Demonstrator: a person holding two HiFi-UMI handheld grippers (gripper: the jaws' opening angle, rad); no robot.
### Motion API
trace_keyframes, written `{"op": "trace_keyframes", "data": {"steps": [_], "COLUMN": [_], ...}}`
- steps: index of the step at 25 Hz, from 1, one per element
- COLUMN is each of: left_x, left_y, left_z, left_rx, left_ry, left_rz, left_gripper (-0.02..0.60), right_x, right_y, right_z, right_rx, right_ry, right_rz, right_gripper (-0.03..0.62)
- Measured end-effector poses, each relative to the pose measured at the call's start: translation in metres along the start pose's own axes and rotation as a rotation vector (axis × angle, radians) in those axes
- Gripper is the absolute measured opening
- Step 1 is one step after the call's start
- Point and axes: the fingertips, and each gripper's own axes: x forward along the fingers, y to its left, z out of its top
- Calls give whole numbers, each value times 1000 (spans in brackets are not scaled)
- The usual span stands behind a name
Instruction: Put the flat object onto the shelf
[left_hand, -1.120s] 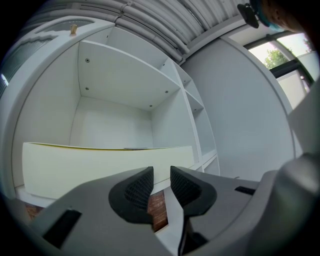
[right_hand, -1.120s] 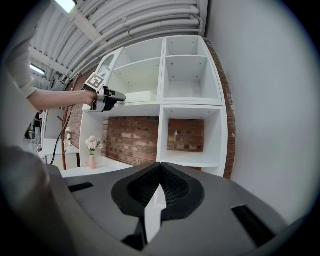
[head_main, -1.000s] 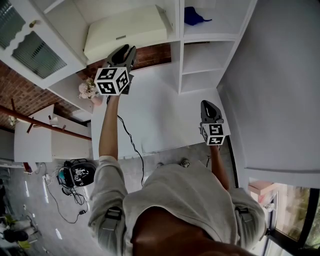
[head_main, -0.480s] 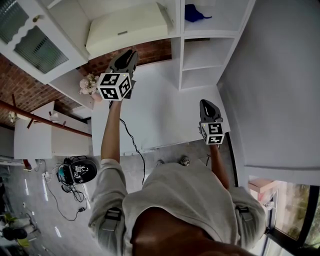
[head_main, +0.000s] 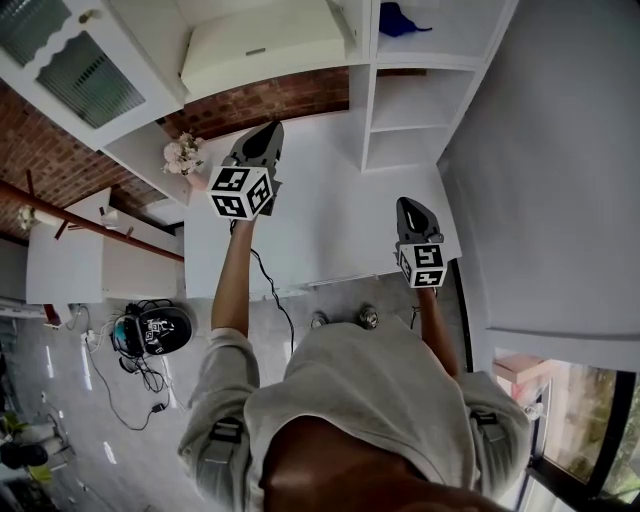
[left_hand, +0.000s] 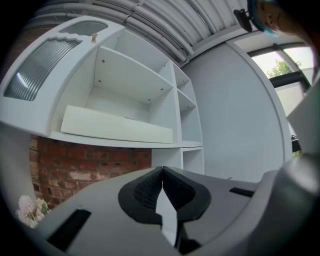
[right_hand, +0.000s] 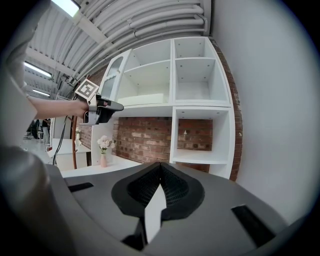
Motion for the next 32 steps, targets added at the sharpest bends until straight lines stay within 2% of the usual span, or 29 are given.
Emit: {"op": "trace_keyframes", "data": {"steps": [6, 13, 23, 32], "left_x": [-25, -54, -91, -112], "left_y": [-18, -31, -50, -60], "left_z": [-37, -78, -130, -157], "left_rx": [22, -49, -66, -88], "left_ry": [26, 56, 101, 126], "left_rz": [11, 28, 71, 110], "left_gripper": [15, 15, 15, 15], "right_x": [-2, 0, 9, 15], "right_y": [14, 26, 43, 59], "right_z": [0, -1, 0, 1], "right_rx": [-5, -10, -17, -8], "right_ry": [2, 2, 1, -7], "right_rz": [30, 61, 105, 145], "right_gripper": [28, 28, 28, 28]}}
